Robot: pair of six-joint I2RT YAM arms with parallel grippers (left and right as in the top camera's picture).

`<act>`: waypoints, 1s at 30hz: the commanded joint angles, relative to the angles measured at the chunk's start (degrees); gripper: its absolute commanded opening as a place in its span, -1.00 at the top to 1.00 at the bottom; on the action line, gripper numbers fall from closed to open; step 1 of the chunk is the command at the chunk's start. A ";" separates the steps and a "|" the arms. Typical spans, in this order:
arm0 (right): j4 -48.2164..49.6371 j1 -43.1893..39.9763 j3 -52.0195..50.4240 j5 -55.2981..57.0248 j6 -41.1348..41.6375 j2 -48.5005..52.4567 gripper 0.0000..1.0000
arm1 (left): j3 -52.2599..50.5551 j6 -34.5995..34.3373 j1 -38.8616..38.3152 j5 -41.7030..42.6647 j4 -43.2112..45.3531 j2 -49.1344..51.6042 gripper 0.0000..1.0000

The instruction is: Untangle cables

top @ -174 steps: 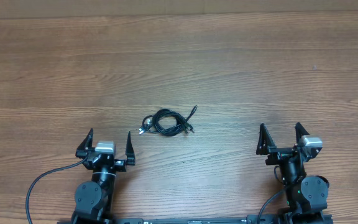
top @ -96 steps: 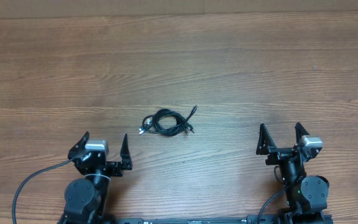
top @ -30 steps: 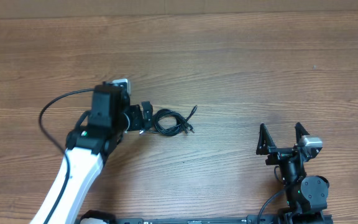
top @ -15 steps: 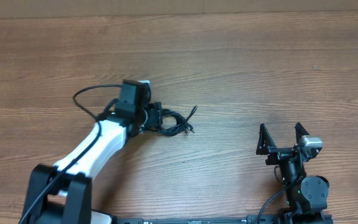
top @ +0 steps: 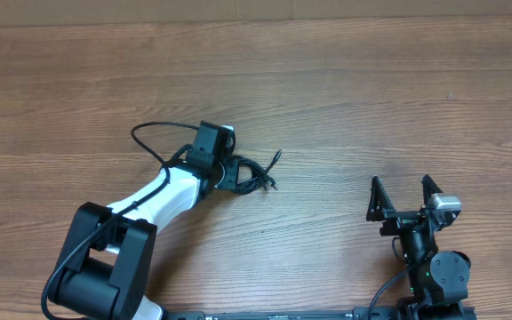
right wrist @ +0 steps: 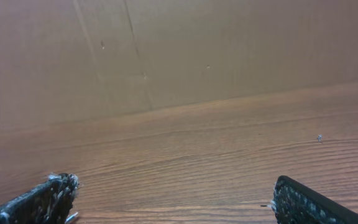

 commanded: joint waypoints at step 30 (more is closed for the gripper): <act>0.04 -0.31 -0.33 -12.76 6.29 -0.15 -1.00 | 7.23 14.71 -4.26 6.71 -14.84 -13.79 0.92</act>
